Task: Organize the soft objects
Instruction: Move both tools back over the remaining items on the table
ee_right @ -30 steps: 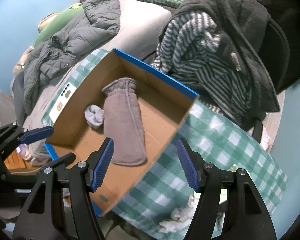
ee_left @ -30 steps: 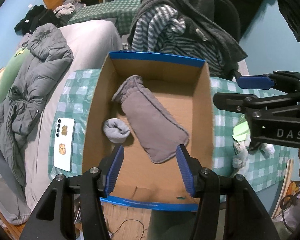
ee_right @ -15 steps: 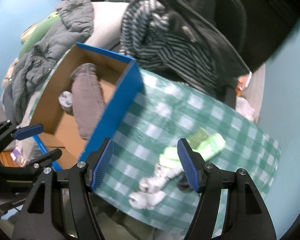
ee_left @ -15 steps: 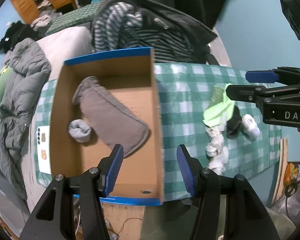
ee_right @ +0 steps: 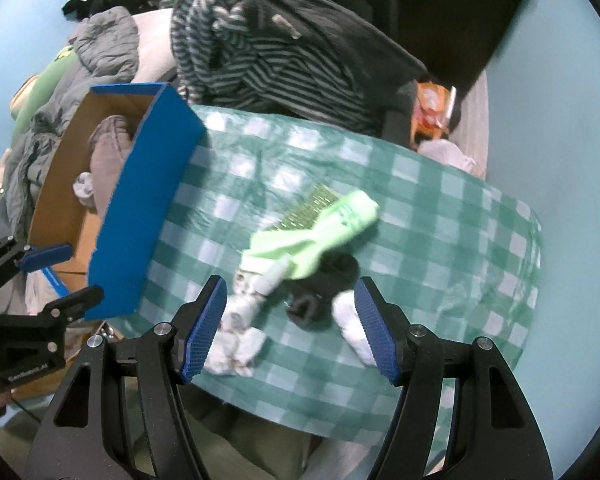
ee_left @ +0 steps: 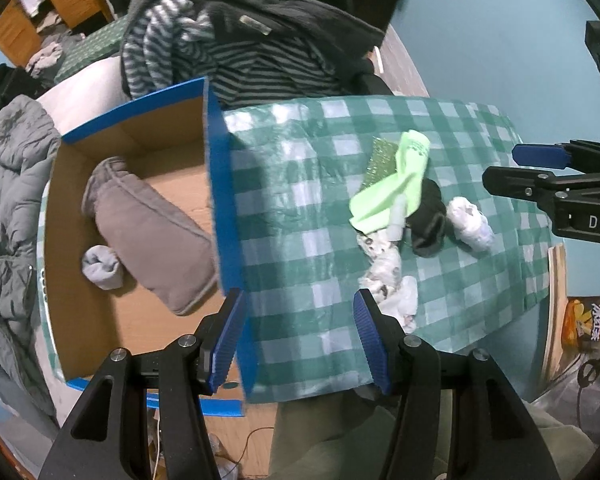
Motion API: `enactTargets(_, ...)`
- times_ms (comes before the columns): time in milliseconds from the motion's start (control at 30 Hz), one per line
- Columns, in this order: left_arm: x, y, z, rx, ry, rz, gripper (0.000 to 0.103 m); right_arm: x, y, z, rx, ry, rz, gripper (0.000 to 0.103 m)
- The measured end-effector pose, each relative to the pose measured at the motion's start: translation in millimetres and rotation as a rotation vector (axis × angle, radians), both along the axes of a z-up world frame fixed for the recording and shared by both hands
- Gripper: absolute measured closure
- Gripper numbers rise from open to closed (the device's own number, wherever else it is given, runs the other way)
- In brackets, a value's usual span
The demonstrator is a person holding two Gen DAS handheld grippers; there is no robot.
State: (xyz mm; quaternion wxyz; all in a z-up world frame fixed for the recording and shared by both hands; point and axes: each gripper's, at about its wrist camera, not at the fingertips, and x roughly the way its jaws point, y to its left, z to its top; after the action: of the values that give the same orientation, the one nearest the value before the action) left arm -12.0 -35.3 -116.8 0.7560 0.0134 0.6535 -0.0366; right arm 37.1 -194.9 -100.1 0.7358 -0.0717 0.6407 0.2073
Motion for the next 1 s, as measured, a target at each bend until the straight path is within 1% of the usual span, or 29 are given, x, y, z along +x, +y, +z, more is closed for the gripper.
enactTargets(133,1.9,-9.5,-5.8,-0.01,0.011,-0.001,0.042,-3.6,-20.7,-6.2,-0.001,0.008,-0.019,0.036)
enactTargets(300,2.2,-20.7,-15.0,-0.015,0.028,0.007,0.039,-7.0,-45.1,-19.3,0.002,0.022,-0.038,0.036)
enactTargets(400,2.1,-26.9,-22.6,-0.023,0.041,0.016,0.034,-8.8,-55.2,-28.8,0.001,0.035,-0.038,0.036)
enactTargets(433,1.9,-28.2,-25.0,-0.025,0.048,0.021,0.032,-9.5,-57.5,-31.9,0.0,0.038,-0.036,0.035)
enactTargets(567,3.3,-34.6,-39.2,-0.044,0.08,0.05,0.031,-12.9,-65.6,-48.2,-0.006,0.055,-0.019,0.032)
enactTargets(867,11.0,-46.5,-63.6,-0.077,0.104,0.085,0.025,-18.9,-76.0,-84.6,-0.022,0.092,0.014,0.032)
enactTargets(1000,13.1,-51.2,-78.5,-0.09,0.126,0.098,0.025,-20.4,-74.9,-98.2,-0.027,0.103,0.042,0.032)
